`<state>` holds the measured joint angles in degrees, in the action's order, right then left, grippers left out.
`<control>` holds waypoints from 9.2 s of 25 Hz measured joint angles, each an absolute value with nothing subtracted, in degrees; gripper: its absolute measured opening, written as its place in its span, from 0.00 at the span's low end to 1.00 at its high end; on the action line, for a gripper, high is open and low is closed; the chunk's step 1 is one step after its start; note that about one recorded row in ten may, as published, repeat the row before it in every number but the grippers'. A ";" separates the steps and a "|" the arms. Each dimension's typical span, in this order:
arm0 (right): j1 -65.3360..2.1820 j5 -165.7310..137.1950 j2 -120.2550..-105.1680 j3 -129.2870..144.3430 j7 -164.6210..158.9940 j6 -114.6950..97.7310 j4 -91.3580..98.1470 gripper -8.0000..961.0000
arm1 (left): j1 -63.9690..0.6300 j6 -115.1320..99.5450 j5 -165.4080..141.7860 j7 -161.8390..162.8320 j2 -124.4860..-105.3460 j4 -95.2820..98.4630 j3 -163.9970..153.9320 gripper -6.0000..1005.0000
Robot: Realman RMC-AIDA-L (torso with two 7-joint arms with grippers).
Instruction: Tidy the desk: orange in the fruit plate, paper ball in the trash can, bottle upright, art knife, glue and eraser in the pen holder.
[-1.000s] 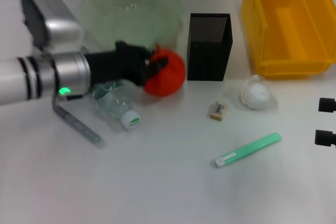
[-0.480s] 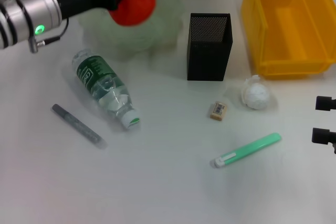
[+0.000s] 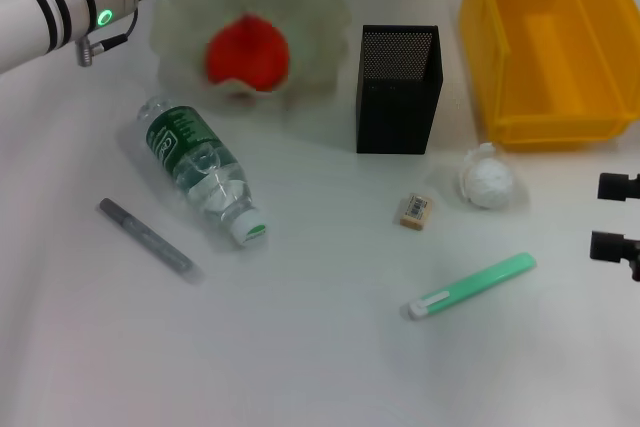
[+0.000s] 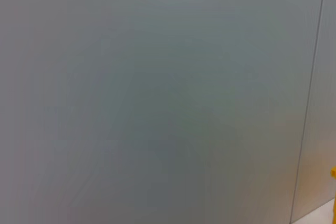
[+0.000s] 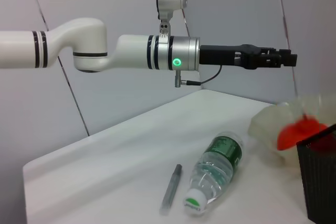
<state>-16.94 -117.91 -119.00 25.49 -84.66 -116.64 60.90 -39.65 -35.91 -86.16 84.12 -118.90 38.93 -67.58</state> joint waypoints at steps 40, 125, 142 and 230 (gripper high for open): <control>-43.88 -155.30 -119.00 64.16 -142.79 -90.01 63.25 0.77 | -16.36 -102.31 -86.09 68.30 -118.12 43.90 -61.27 0.86; -30.88 -146.10 -119.19 59.48 -140.40 -102.33 98.02 0.79 | -14.28 -93.62 -89.59 72.43 -116.63 47.71 -56.03 0.86; -24.43 -145.56 -119.36 55.86 -137.82 -104.48 95.72 0.79 | -16.27 -99.72 -113.05 102.05 -118.33 86.88 -57.42 0.86; -29.59 -131.96 -116.50 38.22 -129.13 -117.49 79.12 0.79 | -15.58 -56.84 -136.73 51.06 -113.40 82.98 -107.22 0.72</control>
